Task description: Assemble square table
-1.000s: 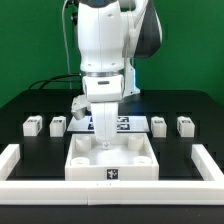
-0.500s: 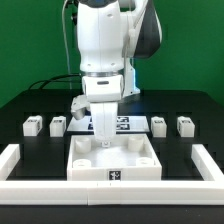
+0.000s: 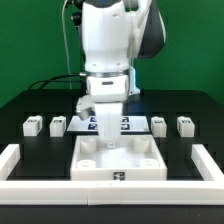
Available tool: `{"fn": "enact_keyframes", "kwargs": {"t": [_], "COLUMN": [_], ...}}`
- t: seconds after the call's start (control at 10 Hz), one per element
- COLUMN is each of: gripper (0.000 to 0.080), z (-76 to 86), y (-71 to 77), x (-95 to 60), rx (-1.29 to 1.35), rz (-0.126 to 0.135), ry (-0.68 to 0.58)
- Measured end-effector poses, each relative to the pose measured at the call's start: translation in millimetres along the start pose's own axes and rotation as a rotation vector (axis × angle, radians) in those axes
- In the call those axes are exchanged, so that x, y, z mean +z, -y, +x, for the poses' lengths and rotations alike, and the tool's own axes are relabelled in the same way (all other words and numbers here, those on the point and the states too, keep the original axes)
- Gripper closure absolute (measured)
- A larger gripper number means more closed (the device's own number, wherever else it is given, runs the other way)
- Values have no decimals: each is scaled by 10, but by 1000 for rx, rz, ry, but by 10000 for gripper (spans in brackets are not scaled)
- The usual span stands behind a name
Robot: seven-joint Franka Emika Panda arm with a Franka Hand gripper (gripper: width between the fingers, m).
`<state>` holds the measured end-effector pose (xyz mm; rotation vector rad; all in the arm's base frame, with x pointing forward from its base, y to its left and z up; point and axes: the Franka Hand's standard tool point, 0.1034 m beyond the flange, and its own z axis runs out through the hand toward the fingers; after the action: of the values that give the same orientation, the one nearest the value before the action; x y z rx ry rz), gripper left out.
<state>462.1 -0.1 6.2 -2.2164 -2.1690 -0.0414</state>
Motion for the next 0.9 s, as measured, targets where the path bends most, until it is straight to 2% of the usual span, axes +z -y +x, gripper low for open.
{"fn": "enact_keyframes", "kwargs": {"t": [0.2,0.4,0.5,0.8,0.9], "gripper": [744,744,744,744,742], "z": [299,481,504,561,597], "y": [-133,-269,-309,-310,-308], "x": [8,10,13,17,19], "rx": [28,25,20,32,37], "rz": [-14,-31,-30,13,17], "ry": [-14,-23,-24,-16,-13]}}
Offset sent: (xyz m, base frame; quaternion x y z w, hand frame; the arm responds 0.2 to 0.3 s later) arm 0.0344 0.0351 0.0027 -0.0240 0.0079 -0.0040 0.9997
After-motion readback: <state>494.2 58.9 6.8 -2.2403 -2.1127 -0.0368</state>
